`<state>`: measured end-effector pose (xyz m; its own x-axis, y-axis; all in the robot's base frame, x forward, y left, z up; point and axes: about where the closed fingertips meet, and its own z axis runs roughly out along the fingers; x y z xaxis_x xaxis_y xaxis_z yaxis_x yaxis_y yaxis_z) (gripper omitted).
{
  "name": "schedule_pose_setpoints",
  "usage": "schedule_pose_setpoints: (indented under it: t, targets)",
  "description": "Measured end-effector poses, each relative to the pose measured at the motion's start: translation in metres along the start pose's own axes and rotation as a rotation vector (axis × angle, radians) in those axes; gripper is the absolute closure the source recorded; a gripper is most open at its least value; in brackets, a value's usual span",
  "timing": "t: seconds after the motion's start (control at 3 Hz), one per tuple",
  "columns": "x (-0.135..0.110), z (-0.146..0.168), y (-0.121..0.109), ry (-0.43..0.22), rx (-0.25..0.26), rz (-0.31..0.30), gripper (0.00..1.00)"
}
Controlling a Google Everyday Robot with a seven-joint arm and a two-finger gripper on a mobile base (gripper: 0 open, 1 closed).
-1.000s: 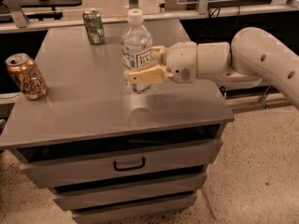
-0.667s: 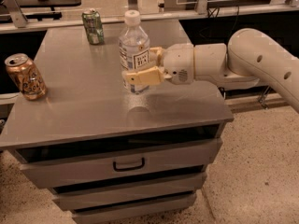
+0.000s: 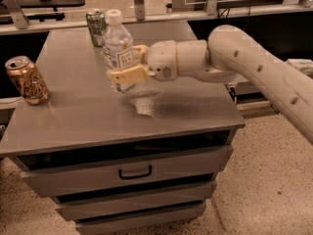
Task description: Move blue plastic bottle near orange can
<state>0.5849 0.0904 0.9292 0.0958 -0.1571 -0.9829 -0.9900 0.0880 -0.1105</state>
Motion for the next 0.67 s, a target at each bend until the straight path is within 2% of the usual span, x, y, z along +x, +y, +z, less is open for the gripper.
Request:
schedule_pose_setpoints:
  t: [0.33, 0.67]
  targets:
    - [0.002, 0.061, -0.03, -0.039, -0.071, -0.02, 1.0]
    - [-0.007, 0.125, -0.054, -0.079, -0.133, -0.027, 1.0]
